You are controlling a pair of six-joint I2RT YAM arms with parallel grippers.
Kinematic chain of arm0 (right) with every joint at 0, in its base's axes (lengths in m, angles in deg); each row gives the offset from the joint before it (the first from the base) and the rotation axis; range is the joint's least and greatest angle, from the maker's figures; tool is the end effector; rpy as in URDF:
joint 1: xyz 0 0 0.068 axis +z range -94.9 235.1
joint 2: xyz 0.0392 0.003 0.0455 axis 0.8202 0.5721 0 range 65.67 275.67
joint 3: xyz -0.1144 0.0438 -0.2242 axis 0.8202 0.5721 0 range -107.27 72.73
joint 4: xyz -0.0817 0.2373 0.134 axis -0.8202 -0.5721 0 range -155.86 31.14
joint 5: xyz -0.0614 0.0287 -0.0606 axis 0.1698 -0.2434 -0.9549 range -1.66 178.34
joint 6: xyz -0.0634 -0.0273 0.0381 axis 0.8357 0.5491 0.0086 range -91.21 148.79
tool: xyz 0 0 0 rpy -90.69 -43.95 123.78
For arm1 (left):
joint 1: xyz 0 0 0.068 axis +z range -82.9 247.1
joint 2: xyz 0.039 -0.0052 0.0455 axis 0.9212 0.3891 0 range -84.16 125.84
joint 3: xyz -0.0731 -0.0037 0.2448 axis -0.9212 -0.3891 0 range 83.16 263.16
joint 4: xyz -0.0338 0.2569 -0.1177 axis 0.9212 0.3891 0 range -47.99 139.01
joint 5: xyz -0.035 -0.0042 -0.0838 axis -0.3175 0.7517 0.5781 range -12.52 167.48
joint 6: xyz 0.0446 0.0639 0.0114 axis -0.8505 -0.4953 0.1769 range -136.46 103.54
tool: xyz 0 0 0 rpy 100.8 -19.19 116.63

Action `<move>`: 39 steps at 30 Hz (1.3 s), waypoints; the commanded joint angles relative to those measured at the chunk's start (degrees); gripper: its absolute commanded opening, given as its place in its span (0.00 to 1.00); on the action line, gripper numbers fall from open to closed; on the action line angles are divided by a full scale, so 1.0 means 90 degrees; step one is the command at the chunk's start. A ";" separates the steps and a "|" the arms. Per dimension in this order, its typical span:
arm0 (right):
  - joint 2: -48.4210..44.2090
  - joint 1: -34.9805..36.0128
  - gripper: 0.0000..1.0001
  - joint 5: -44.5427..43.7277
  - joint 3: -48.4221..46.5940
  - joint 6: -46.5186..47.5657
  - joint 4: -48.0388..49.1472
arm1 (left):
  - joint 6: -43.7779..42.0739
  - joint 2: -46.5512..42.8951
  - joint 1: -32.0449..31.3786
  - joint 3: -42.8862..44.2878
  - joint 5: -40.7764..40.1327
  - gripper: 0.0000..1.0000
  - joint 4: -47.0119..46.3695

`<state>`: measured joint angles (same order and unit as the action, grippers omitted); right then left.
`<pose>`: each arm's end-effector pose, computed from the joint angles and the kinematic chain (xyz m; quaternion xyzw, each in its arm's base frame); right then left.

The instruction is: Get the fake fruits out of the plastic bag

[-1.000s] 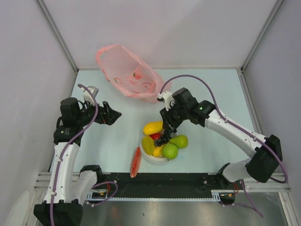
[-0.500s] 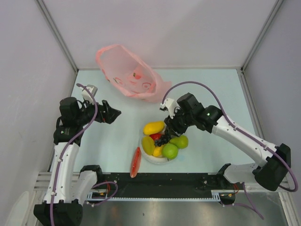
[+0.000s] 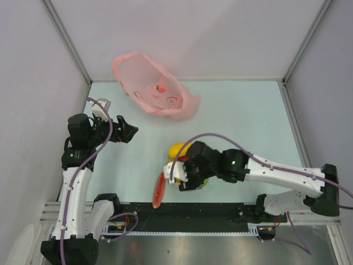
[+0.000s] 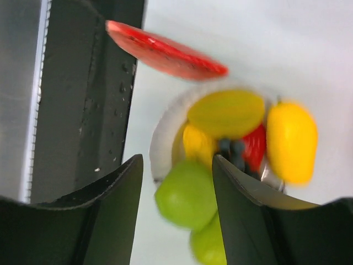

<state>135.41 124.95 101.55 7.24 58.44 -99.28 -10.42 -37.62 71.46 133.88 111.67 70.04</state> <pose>0.0915 0.2938 0.2859 -0.7283 0.5584 0.2313 0.3230 0.2362 -0.0200 0.3191 0.0872 0.8122 -0.2540 0.5179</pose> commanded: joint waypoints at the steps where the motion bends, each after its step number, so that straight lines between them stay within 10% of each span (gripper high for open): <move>1: 0.0639 0.0900 0.58 -0.0013 -0.0018 0.1811 0.1169 | 0.0012 -0.0181 0.0121 0.0409 -0.0332 1.00 0.0088; 22: 0.3295 0.1097 0.54 0.0690 -0.0028 0.4245 0.2714 | 0.0109 -0.0992 0.0248 0.0507 -0.0216 1.00 0.0450; 39: 0.4184 0.1175 0.00 0.0593 -0.1072 0.3641 0.2733 | 0.0227 -0.1197 0.0277 0.0351 -0.0059 1.00 0.0440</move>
<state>171.39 135.15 106.82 1.49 94.74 -75.81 -9.83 -47.85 73.28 136.44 109.68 74.79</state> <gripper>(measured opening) 0.032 0.996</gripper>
